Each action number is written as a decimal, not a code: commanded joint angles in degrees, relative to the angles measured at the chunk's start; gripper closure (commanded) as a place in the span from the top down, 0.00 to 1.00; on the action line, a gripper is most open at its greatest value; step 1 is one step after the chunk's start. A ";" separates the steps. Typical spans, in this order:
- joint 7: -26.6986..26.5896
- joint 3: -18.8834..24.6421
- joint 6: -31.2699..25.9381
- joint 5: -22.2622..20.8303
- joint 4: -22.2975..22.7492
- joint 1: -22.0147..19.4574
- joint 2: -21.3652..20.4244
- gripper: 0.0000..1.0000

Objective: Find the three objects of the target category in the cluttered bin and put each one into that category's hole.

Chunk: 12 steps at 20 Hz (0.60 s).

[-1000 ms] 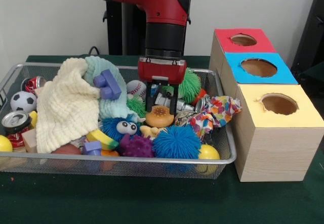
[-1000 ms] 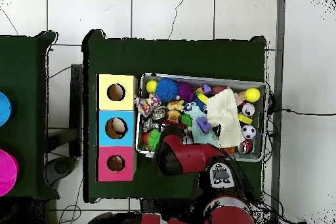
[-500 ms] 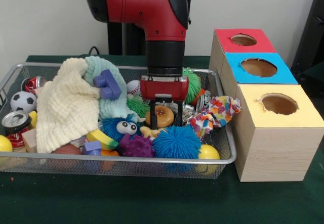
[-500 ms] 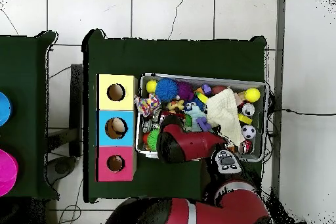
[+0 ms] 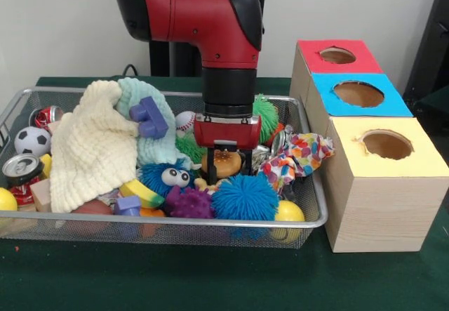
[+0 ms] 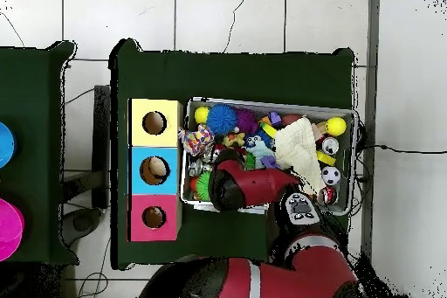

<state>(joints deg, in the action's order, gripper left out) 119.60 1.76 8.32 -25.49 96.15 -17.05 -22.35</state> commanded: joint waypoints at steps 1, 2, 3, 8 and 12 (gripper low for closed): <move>0.81 1.09 -13.93 1.63 -3.30 0.16 3.60 1.00; 1.14 0.38 -13.75 1.61 -2.99 0.63 3.20 1.00; 1.47 -0.32 -13.57 1.59 -2.68 1.11 2.80 1.00; 0.17 0.82 -20.74 2.20 -0.62 0.46 1.12 1.00; -1.20 3.35 -21.98 1.51 -0.36 -1.58 1.44 0.00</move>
<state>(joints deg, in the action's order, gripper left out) 119.59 1.39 -1.16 -24.82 95.69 -16.90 -23.68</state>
